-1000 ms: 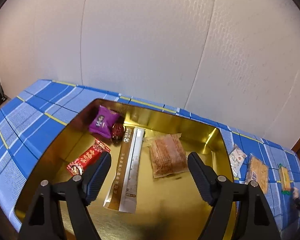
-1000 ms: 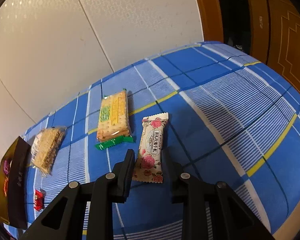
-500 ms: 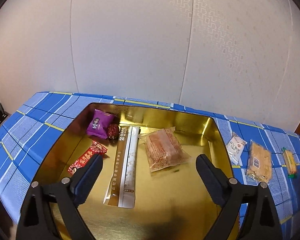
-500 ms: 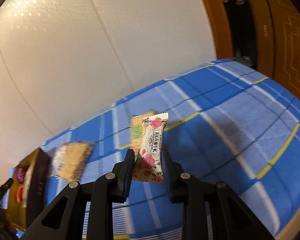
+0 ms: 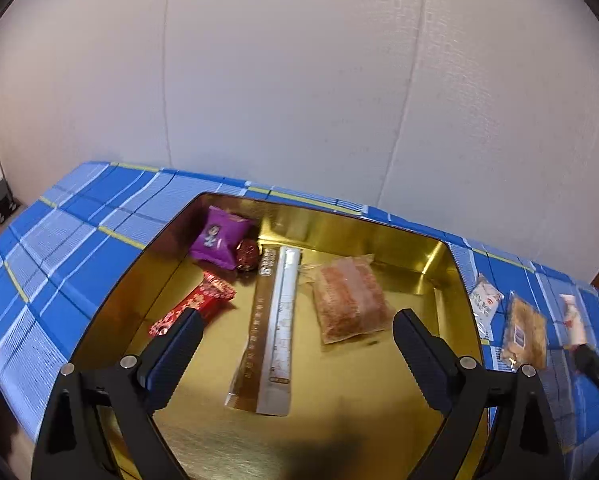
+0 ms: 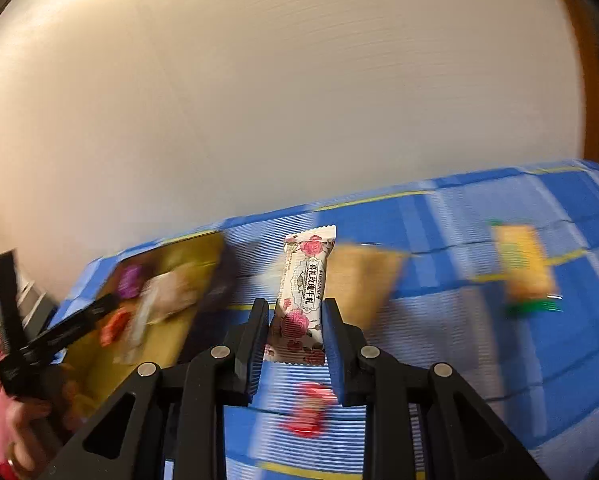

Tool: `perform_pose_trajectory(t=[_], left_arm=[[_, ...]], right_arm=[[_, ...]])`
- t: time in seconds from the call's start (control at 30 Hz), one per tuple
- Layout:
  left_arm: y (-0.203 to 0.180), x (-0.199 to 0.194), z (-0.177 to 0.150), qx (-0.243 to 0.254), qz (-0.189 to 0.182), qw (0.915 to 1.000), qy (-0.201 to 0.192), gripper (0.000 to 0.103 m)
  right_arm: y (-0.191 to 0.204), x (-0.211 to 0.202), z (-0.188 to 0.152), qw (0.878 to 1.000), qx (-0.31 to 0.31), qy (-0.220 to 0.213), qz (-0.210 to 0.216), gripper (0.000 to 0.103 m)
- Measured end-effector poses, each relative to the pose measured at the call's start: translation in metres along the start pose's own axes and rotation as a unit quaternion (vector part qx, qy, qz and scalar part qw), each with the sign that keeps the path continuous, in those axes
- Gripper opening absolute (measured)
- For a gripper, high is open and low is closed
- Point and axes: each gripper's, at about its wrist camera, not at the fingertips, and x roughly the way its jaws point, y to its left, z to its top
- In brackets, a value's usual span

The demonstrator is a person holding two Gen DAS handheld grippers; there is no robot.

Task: Organize snacks
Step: 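Grasp the pink rose-print bar with the right gripper and lift it, then lower the pink bar into the tray and open the right gripper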

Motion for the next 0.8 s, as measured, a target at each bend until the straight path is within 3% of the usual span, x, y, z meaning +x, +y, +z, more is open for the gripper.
perform_pose_trajectory(t=[0.17, 0.33, 0.8], left_arm=[[0.013, -0.002, 0.002, -0.016, 0.008, 0.9998, -0.002, 0.096], [0.019, -0.004, 0.002, -0.016, 0.014, 0.9998, -0.003, 0.096], [0.031, -0.003, 0.003, -0.034, 0.012, 0.9993, 0.004, 0.096]], right_arm=[[0.069, 0.033, 0.003, 0.997, -0.063, 0.034, 0.027, 0.027], [0.113, 0.061, 0.001, 0.993, -0.101, 0.064, 0.025, 0.027], [0.127, 0.119, 0.0, 0.988, -0.093, 0.125, -0.013, 0.027]])
